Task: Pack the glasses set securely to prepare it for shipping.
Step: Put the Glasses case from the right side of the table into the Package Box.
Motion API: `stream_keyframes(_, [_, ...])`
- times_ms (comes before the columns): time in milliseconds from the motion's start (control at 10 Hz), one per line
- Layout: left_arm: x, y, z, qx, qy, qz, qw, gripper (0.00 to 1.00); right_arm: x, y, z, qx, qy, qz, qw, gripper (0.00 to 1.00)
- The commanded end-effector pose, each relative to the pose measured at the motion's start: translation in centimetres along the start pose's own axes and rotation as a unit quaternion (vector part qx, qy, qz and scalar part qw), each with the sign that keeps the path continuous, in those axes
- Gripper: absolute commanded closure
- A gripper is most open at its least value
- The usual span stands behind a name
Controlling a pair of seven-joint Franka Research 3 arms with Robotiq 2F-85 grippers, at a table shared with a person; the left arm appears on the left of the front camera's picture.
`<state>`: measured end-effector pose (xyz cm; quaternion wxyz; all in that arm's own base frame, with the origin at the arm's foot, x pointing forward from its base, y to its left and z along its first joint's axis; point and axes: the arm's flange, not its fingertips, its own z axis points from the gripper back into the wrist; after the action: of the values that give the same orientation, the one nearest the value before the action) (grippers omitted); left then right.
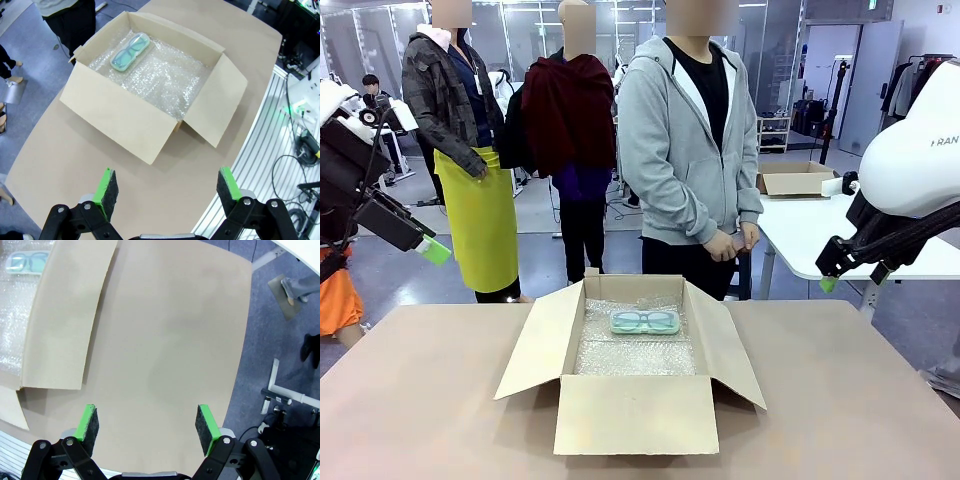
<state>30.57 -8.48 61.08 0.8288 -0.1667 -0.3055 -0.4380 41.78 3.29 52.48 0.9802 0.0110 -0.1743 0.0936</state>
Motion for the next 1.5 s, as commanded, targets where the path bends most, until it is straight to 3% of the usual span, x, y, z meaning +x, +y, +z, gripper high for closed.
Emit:
stream_keyframes(0, [0.03,0.02,0.26,-0.005,-0.005,-0.003,1.000,0.00,0.00,0.01,0.00,0.000,0.000,0.000,1.000,0.02])
stream_keyframes(1400, [0.03,0.02,0.26,-0.005,-0.005,-0.003,1.000,0.00,0.00,0.01,0.00,0.000,0.000,0.000,1.000,0.02])
